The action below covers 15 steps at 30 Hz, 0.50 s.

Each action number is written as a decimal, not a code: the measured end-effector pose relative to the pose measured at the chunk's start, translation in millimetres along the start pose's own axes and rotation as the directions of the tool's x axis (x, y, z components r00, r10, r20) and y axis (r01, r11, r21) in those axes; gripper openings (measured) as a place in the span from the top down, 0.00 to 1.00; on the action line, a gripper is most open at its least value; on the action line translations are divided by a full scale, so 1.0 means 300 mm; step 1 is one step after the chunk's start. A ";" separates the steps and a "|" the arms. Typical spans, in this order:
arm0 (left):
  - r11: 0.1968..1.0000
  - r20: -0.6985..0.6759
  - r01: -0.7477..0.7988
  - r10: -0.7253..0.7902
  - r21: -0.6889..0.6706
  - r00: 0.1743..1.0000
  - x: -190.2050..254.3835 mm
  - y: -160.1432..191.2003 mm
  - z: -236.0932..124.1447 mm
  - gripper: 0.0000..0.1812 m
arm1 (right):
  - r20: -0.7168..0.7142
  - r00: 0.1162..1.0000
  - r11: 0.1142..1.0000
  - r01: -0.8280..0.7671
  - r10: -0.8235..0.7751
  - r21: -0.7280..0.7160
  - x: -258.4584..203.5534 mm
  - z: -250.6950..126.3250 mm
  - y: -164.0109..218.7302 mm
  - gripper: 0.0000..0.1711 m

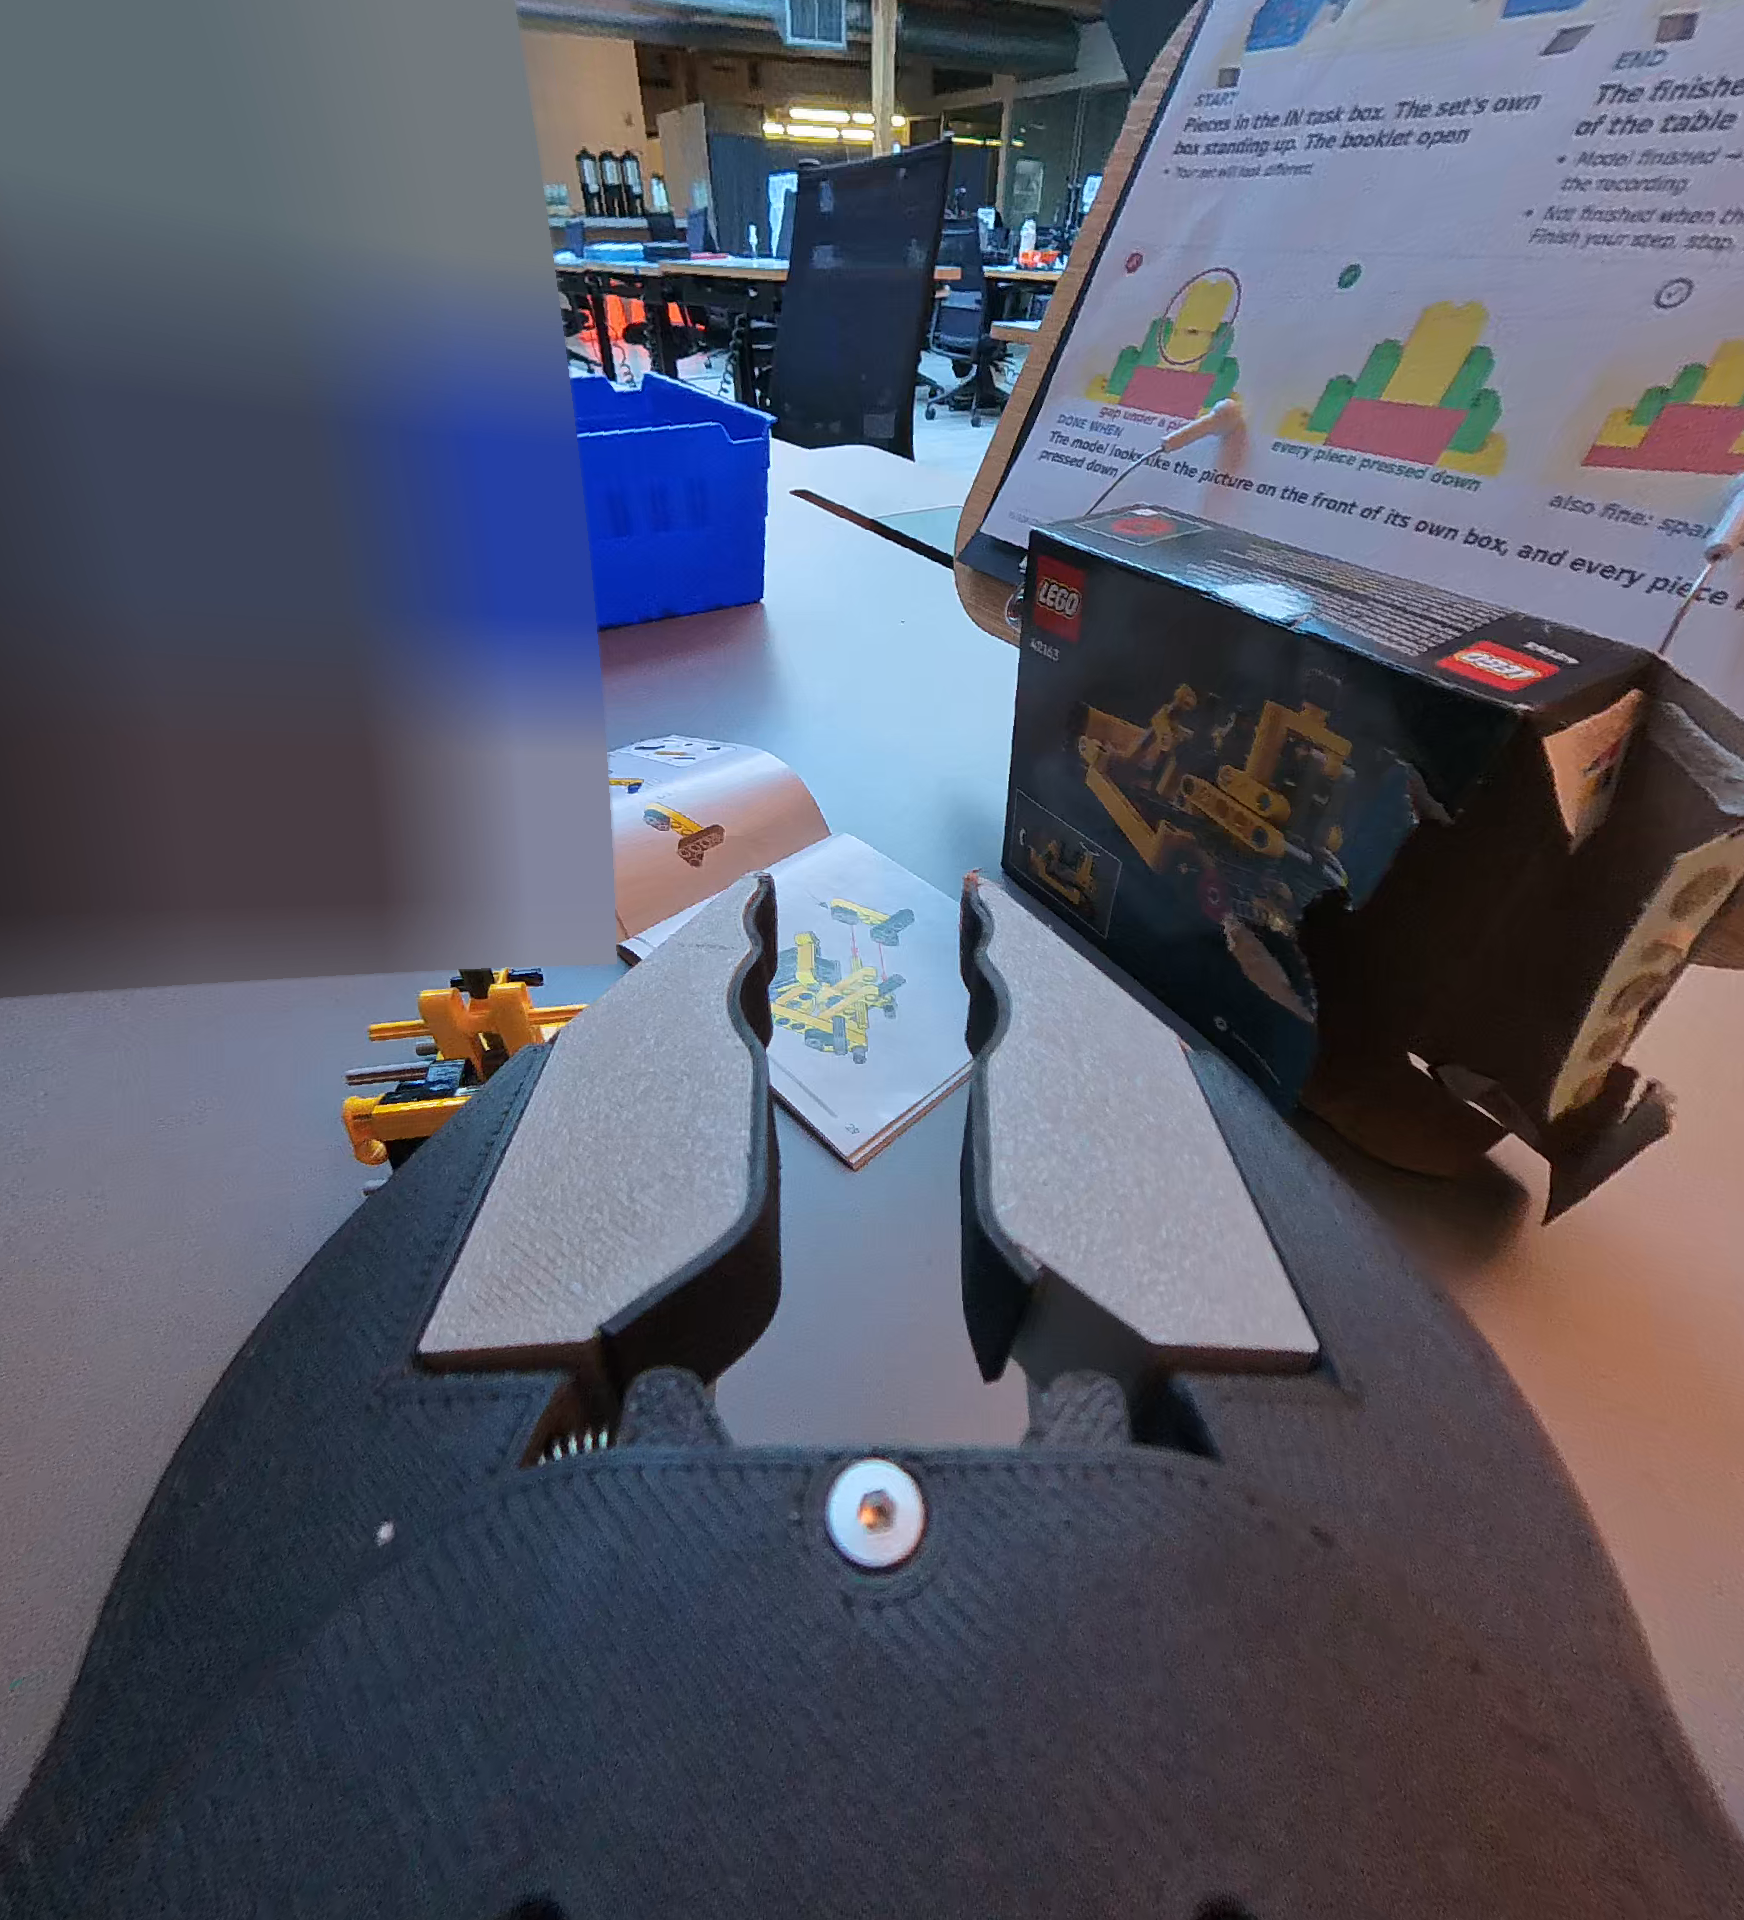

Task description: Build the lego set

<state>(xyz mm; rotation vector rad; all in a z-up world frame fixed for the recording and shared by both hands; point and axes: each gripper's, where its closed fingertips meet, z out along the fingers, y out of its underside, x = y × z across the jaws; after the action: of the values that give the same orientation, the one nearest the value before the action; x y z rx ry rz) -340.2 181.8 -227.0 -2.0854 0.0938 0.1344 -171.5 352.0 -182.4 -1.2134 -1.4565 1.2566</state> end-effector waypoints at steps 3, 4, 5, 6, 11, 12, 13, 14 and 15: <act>1.000 0.000 -0.001 0.001 -0.011 1.000 0.002 0.007 0.004 0.94 | 0.001 1.000 1.000 0.001 -0.001 0.004 -0.002 -0.001 -0.003 0.82; 1.000 -0.002 0.001 -0.001 -0.014 1.000 0.002 0.009 0.006 0.94 | 0.001 1.000 1.000 -0.002 0.002 0.007 -0.001 -0.002 -0.004 0.82; 1.000 -0.003 0.002 -0.003 -0.014 1.000 0.003 0.010 0.006 0.94 | 0.001 1.000 1.000 -0.006 0.006 0.009 0.000 -0.004 -0.005 0.82; 1.000 -0.004 0.005 -0.005 -0.014 1.000 0.002 0.010 0.006 0.94 | 0.001 1.000 1.000 -0.009 0.009 0.012 0.002 -0.005 -0.006 0.82; 1.000 -0.011 0.012 -0.012 -0.018 1.000 0.003 0.012 0.006 0.94 | 0.005 1.000 1.000 -0.022 0.021 0.013 0.005 -0.004 -0.003 0.81; 1.000 -0.014 0.013 -0.013 -0.020 1.000 0.004 0.014 0.006 0.94 | 0.007 1.000 1.000 -0.021 0.021 0.012 0.004 -0.003 -0.002 0.81; 1.000 -0.017 0.013 -0.013 -0.023 1.000 0.006 0.016 0.007 0.94 | 0.010 1.000 1.000 -0.020 0.020 0.010 0.002 -0.002 -0.002 0.81; 1.000 -0.021 0.012 -0.012 -0.027 1.000 0.008 0.019 0.009 0.94 | 0.014 1.000 1.000 -0.020 0.019 0.010 -0.001 -0.001 -0.001 0.81; 0.999 -0.028 0.010 -0.011 -0.032 1.000 0.013 0.022 0.011 0.94 | 0.021 1.000 1.000 -0.019 0.019 0.009 -0.005 0.000 0.000 0.81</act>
<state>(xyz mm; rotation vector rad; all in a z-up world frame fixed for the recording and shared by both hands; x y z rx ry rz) -337.4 181.3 -234.9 -2.1197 0.0986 0.1011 -171.3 350.5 -182.3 -1.2141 -1.4560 1.2913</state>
